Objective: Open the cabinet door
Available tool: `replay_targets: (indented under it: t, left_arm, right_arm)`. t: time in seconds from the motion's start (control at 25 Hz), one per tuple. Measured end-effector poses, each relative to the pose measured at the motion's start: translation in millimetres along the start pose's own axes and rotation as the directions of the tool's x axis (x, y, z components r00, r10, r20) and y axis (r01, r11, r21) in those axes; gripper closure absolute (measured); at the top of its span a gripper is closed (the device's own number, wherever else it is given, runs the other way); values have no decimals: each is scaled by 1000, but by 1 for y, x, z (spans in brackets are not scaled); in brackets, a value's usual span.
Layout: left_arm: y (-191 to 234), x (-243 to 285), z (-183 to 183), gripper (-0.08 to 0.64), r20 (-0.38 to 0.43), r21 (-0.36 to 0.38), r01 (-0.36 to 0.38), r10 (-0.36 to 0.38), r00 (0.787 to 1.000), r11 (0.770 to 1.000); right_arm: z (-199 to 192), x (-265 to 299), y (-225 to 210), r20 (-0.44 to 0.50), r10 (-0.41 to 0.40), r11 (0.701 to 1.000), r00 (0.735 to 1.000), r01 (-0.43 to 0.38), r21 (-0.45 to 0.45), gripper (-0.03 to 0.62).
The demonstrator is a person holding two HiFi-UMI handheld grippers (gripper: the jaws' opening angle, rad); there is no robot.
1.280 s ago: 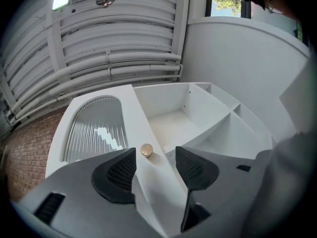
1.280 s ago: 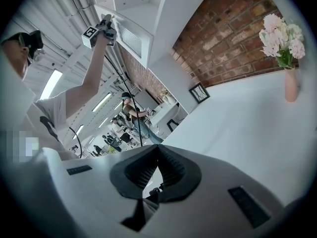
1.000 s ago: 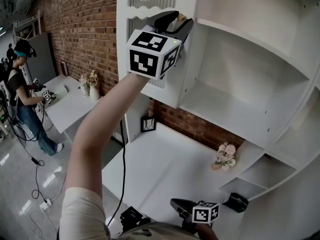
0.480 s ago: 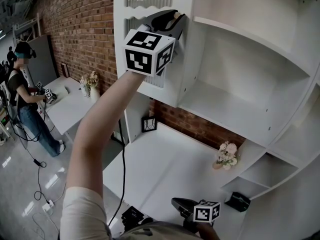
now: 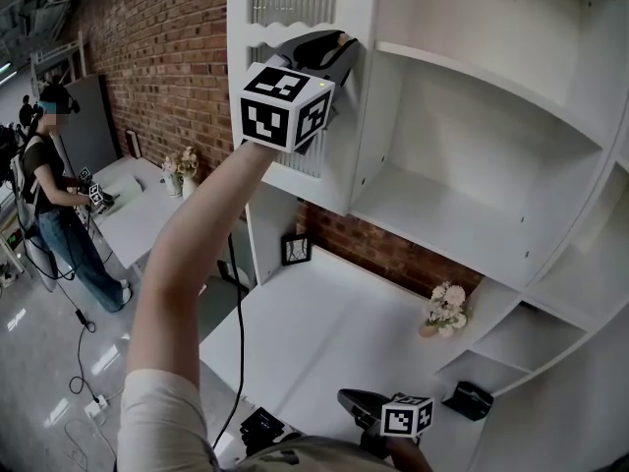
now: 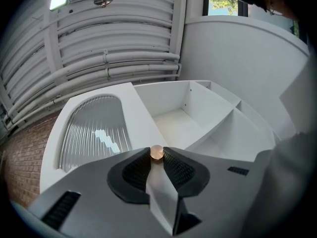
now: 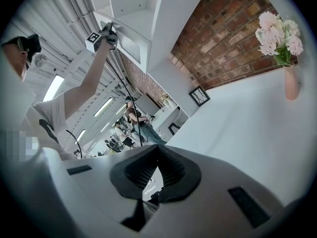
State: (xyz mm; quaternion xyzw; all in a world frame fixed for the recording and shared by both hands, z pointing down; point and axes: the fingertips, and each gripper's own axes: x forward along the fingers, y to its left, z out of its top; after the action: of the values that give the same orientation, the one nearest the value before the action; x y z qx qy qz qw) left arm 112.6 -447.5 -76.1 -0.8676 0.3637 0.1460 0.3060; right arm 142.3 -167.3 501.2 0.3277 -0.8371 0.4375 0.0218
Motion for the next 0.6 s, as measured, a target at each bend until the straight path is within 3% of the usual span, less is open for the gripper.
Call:
replay_targets:
  t: [0.24,0.6]
  left_arm:
    - [0,0,0,471,-60,19,8,-7,998,1000]
    - [3,-9,5,471,-75,36,-30,32,997,999]
  right_arm:
    - [-1,-5,-1,7,6,1000,1000,-6,3,569]
    - [-3,-16,1,26,6,1000,1000,-7,12,569]
